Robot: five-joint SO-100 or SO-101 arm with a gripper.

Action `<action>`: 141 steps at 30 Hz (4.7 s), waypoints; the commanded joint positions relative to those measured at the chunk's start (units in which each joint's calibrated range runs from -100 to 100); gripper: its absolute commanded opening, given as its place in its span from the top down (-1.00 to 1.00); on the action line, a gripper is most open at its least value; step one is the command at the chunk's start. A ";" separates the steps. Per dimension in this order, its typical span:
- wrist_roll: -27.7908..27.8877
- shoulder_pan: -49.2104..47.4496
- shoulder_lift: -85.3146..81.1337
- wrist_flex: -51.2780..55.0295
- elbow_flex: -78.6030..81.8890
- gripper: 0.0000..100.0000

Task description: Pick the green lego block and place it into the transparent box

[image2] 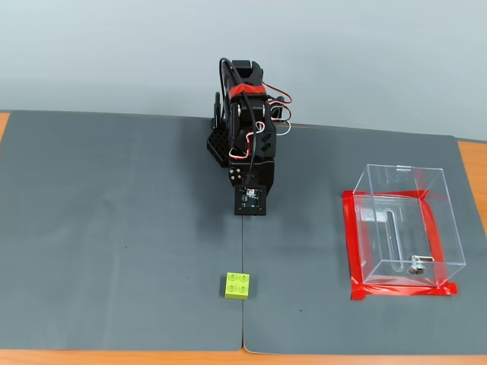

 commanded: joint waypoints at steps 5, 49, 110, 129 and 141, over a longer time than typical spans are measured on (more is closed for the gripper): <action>-0.21 0.05 0.25 0.24 -3.64 0.97; 0.20 -0.17 0.25 0.24 -3.64 0.97; 0.15 2.96 93.77 -17.56 -70.94 0.36; 0.20 2.36 100.13 -22.51 -74.38 0.21; 0.15 0.12 105.30 -22.59 -77.28 0.21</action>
